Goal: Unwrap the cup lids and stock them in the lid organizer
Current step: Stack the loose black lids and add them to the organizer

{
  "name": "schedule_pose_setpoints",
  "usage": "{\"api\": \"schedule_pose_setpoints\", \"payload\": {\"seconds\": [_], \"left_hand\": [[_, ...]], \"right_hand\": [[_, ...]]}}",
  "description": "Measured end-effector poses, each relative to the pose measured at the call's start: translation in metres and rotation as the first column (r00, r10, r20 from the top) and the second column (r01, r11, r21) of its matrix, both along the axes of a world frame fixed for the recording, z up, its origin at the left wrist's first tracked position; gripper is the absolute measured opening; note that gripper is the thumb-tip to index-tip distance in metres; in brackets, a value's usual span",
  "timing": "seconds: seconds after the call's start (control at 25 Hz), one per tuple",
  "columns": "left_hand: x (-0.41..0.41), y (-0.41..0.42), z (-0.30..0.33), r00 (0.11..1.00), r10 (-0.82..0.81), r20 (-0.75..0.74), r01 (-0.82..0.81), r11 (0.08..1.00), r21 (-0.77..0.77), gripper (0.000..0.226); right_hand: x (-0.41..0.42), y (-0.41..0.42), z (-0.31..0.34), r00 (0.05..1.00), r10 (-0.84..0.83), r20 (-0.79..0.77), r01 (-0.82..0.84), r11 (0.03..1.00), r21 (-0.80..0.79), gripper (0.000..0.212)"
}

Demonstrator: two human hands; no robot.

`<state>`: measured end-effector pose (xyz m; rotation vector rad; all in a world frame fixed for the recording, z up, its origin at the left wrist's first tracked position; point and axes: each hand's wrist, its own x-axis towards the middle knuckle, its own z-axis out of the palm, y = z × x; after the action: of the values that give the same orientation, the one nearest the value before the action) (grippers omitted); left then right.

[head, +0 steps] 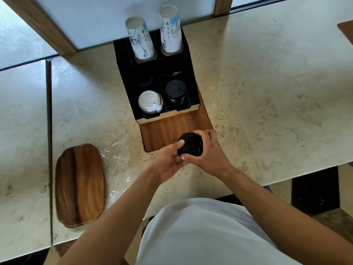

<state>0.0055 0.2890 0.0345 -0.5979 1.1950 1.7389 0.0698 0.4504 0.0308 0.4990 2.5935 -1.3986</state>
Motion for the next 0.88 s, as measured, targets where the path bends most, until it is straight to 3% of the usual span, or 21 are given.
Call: {"api": "schedule_pose_setpoints", "payload": {"seconds": [0.16, 0.28, 0.48, 0.68, 0.88], "left_hand": [[0.001, -0.006, -0.005, 0.998, 0.017, -0.063, -0.020, 0.999, -0.036, 0.025], [-0.001, -0.014, -0.005, 0.997, 0.031, -0.076, -0.031, 0.999, -0.010, 0.029], [0.000, -0.020, -0.005, 0.995, -0.011, -0.096, 0.005, 0.998, -0.062, 0.031], [-0.003, -0.022, -0.005, 0.996, 0.019, -0.092, -0.023, 0.999, -0.049, 0.033], [-0.016, -0.023, -0.007, 0.992, 0.074, -0.105, -0.082, 0.994, -0.070, 0.041]], "right_hand": [[0.002, -0.003, -0.004, 0.999, -0.024, 0.032, 0.029, 0.986, -0.165, 0.083], [-0.001, -0.002, -0.007, 0.959, -0.194, 0.206, 0.265, 0.870, -0.416, 0.054], [-0.005, 0.005, -0.018, 0.936, -0.237, 0.262, 0.337, 0.818, -0.466, 0.039], [-0.017, 0.003, -0.018, 0.929, -0.267, 0.256, 0.360, 0.808, -0.466, 0.037], [-0.024, 0.006, -0.016, 0.962, -0.113, 0.249, 0.236, 0.803, -0.547, 0.058]]}}
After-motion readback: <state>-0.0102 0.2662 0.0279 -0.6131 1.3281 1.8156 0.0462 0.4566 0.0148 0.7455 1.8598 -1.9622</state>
